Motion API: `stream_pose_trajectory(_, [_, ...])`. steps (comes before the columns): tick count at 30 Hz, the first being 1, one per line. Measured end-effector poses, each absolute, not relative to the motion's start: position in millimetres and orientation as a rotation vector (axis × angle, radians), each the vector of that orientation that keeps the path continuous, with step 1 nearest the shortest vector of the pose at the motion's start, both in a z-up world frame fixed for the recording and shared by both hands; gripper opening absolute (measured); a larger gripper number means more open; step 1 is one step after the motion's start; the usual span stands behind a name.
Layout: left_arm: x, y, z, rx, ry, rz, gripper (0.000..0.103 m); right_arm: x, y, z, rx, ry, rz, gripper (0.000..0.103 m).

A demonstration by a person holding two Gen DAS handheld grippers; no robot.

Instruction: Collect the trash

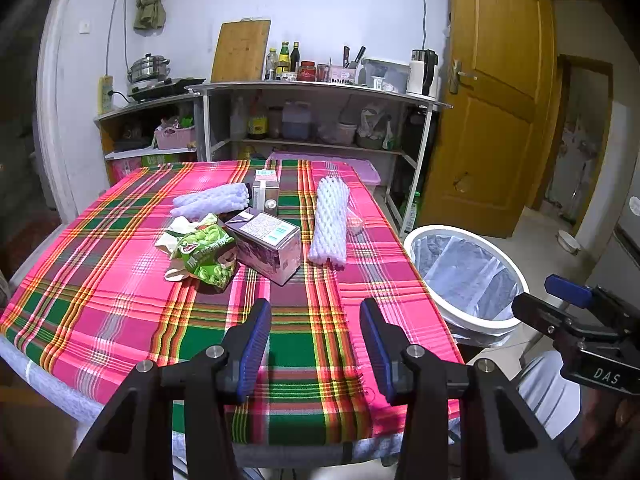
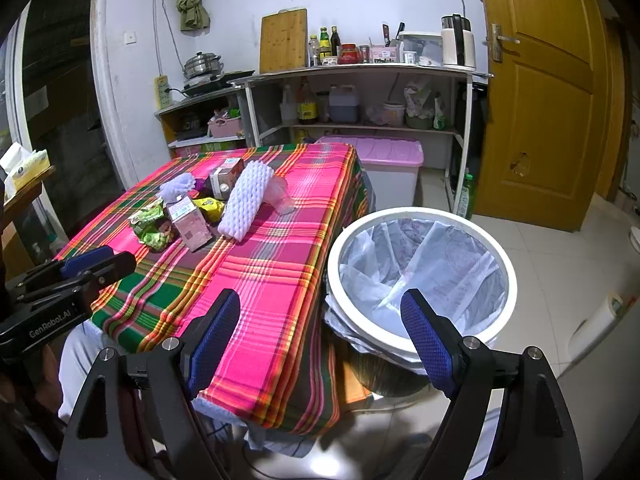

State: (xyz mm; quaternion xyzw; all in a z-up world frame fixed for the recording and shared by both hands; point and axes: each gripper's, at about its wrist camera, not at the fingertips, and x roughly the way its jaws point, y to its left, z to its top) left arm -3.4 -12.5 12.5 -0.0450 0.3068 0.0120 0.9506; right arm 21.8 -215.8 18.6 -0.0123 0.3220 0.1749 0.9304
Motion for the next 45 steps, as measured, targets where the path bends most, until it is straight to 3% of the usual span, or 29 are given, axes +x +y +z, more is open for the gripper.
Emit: stream_pose_trajectory(45, [-4.6,-11.0,11.5,-0.092,0.619,0.023,0.046,22.0,-215.7,16.7,-0.028,0.660,0.359,0.083])
